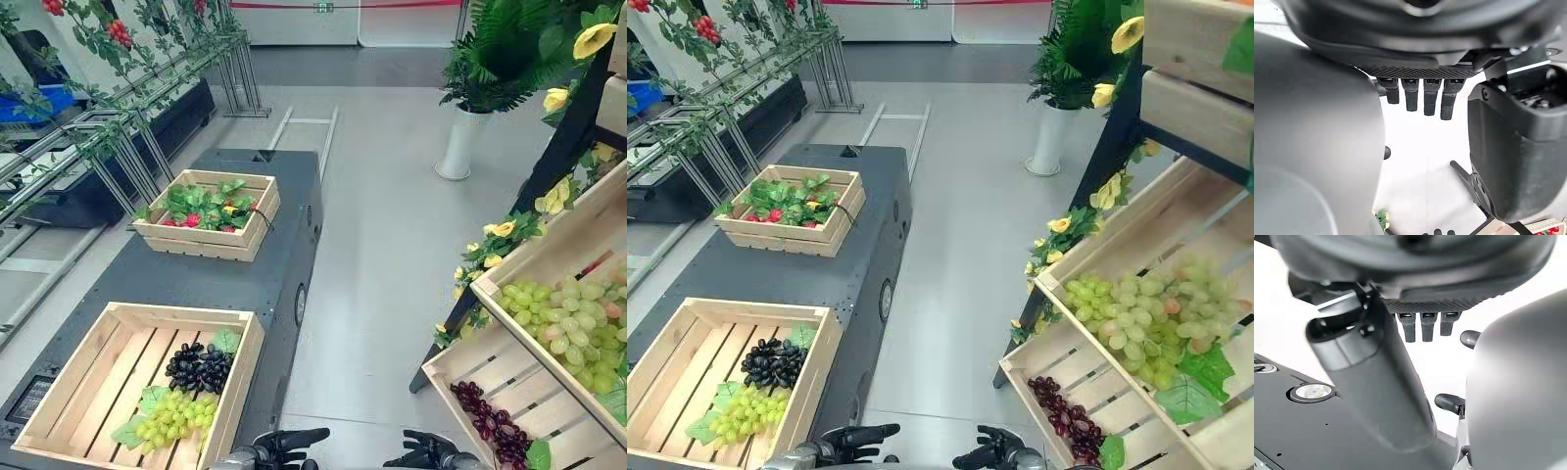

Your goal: Pick up the fruits from the basket on one side to the basket on the other side

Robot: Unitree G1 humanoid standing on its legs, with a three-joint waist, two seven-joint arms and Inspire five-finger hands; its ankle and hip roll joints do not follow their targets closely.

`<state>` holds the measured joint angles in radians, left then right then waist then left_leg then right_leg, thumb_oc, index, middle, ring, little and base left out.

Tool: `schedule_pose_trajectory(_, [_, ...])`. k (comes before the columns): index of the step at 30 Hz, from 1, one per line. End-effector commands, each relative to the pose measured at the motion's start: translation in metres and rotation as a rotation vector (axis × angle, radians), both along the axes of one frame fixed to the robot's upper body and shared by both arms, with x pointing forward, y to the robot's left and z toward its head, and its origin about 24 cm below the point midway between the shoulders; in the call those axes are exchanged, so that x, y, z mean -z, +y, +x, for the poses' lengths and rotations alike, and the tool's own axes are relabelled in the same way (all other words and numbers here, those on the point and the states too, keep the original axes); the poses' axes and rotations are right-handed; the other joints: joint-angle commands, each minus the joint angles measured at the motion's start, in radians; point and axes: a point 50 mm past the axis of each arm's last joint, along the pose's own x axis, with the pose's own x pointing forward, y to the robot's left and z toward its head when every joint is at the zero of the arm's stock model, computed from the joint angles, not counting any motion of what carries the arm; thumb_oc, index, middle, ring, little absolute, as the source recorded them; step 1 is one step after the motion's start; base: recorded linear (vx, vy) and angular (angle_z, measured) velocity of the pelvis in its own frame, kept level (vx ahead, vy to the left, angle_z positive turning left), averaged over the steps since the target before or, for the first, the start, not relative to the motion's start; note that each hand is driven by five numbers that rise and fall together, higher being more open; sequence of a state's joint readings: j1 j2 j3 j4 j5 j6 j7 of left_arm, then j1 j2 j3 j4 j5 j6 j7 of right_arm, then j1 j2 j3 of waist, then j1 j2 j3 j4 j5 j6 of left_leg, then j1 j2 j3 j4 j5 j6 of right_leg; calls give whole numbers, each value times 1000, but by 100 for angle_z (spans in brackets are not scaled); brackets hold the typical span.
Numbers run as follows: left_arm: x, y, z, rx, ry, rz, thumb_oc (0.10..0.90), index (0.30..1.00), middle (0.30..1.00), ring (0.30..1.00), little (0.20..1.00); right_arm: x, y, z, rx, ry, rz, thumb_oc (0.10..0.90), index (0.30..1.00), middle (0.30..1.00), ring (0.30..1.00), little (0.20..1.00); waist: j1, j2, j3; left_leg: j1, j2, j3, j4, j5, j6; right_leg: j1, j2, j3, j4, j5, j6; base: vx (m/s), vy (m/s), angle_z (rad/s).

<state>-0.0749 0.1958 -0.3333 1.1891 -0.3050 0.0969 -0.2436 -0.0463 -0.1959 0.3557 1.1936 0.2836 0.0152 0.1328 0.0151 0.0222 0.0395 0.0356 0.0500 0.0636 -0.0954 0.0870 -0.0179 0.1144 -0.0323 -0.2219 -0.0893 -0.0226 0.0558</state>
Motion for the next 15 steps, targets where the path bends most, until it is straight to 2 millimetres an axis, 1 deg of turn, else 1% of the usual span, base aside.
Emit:
schedule_pose_trajectory(1, [-2, -2, 11, 71, -20, 0, 800, 900, 900, 900, 900, -4, 1, 17, -5, -59, 8, 800, 900, 900, 900, 900, 8, -20, -1, 27, -38, 12, 8, -97, 17, -43, -51, 18, 2, 45, 41, -3, 252, 11])
schedule_pose_trajectory(6, [-3, -3, 14, 110, -45, 4, 800, 900, 900, 900, 900, -4, 0, 17, -14, -57, 6, 800, 900, 900, 900, 900, 3, -19, 0, 26, -37, 15, 8, -96, 17, -46, -49, 24, 3, 45, 41, 0, 0, 0])
schedule_pose_trajectory(9, [-7, -6, 24, 158, -123, -8, 800, 900, 900, 900, 900, -4, -1, 16, -24, -54, 5, 800, 900, 900, 900, 900, 0, -17, 1, 24, -36, 18, 8, -95, 17, -48, -47, 28, 3, 46, 40, 0, 0, 0])
schedule_pose_trajectory(12, [-19, -13, 47, 281, -263, -23, 800, 900, 900, 900, 900, -6, -3, 19, -37, -63, 0, 800, 900, 900, 900, 900, -5, -14, 5, 21, -35, 19, 8, -92, 16, -53, -45, 33, 8, 45, 43, -7, 7, -6])
schedule_pose_trajectory(13, [-27, -17, 61, 312, -327, -25, 800, 900, 900, 900, 900, -6, -3, 21, -36, -65, -2, 800, 900, 900, 900, 900, -6, -11, 7, 19, -36, 19, 8, -92, 16, -56, -45, 34, 10, 46, 44, -5, 12, -9])
schedule_pose_trajectory(15, [-39, -20, 78, 362, -431, -9, 800, 900, 900, 900, 900, -8, -5, 23, -38, -68, -7, 800, 900, 900, 900, 900, -6, -8, 10, 18, -36, 19, 8, -92, 17, -60, -44, 36, 14, 45, 45, -7, 23, -7])
